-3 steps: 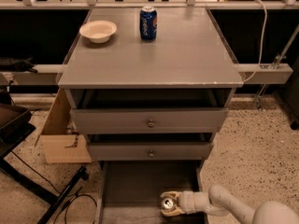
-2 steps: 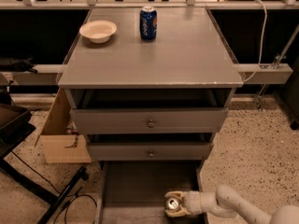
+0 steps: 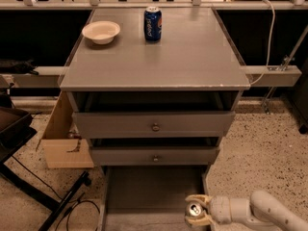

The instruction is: Pick 7up can from bottom drawer and place on counter

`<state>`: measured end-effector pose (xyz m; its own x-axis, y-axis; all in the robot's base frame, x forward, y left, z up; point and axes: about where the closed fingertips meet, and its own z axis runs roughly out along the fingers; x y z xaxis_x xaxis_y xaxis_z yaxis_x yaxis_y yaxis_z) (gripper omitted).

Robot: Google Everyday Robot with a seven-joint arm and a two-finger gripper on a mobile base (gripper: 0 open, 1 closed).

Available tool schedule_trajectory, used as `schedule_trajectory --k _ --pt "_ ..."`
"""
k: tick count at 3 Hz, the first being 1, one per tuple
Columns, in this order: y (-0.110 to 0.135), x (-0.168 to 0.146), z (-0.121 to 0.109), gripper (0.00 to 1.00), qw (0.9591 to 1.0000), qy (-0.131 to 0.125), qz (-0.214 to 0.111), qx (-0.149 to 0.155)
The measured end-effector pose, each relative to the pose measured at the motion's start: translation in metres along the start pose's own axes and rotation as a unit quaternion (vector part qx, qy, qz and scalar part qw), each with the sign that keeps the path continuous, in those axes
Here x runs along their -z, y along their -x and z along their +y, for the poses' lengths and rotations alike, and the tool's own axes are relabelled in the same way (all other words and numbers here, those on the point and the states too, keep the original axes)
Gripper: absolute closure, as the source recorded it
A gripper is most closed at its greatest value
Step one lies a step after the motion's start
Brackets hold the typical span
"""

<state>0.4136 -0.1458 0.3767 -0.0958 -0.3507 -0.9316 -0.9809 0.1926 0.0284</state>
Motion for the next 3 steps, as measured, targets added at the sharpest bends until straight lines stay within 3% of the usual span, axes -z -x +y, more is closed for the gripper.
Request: schedule_trajectory --k 1,2,3 --pt "0.092 0.007 0.039 1.0 0.9979 0.053 -0.007 -0.036" --pt "0.191 0.031 0.035 1.0 0.9959 0.074 -0.001 -0.053" --pt "0.285 0.08 -0.004 1.0 0.9984 0.033 0.028 -0.037"
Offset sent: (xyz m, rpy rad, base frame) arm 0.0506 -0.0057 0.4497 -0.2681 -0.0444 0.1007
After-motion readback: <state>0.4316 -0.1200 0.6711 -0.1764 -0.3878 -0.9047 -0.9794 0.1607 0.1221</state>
